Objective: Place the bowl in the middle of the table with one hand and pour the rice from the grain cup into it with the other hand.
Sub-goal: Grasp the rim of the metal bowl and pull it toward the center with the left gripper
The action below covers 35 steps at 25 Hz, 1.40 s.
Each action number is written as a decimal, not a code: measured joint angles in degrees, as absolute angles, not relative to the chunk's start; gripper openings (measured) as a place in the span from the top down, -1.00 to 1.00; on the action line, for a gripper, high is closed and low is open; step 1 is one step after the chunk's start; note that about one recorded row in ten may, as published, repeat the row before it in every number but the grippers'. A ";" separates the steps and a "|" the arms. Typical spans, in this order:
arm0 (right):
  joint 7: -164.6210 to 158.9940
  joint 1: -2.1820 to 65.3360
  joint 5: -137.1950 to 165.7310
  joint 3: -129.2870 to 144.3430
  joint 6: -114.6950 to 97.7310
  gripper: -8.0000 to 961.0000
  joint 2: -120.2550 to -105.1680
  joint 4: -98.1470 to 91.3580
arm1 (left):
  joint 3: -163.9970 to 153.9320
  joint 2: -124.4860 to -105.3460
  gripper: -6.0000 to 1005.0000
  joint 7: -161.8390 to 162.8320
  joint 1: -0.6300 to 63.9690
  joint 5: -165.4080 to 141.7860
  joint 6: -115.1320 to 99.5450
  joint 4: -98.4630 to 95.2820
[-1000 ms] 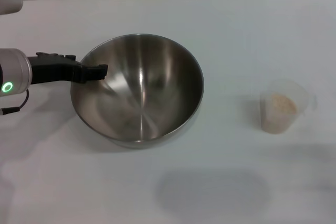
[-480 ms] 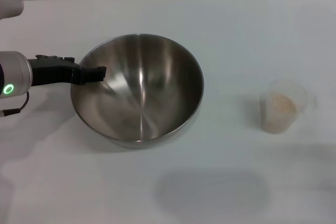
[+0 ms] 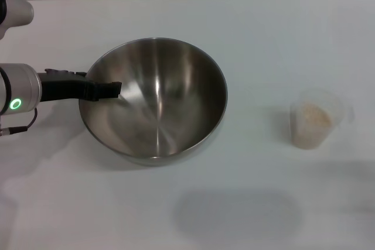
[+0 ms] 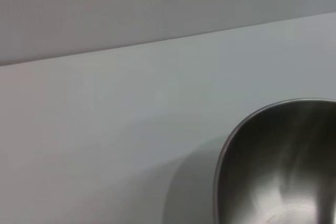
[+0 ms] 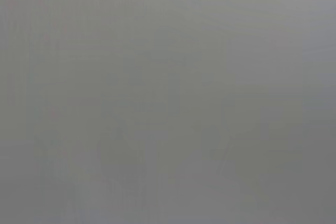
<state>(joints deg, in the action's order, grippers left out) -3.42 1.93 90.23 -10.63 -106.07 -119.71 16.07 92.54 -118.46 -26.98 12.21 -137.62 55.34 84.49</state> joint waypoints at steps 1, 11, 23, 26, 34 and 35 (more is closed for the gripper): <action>-3.41 1.93 90.24 -10.63 -106.07 -0.72 -119.71 16.07 | 92.54 -118.47 -0.47 -26.99 12.21 -137.61 55.34 84.42; -3.41 2.17 90.26 -10.63 -105.66 -0.72 -119.71 16.17 | 91.97 -118.48 -0.42 -26.98 12.45 -137.72 55.38 83.89; -3.42 2.11 90.26 -10.63 -105.63 -0.72 -119.71 16.20 | 91.96 -118.31 -0.26 -27.05 13.22 -137.77 55.49 83.09; -3.42 2.09 90.26 -10.63 -105.63 -0.72 -119.71 16.16 | 91.94 -118.22 -0.13 -27.07 13.47 -137.81 55.90 83.25; -3.41 2.08 90.26 -10.63 -105.63 -0.72 -119.71 16.16 | 91.95 -118.27 0.33 -27.07 13.61 -137.43 56.06 83.45; -3.41 2.06 90.26 -10.63 -105.63 -0.72 -119.70 16.14 | 92.03 -118.28 0.42 -27.07 13.66 -137.30 56.19 83.50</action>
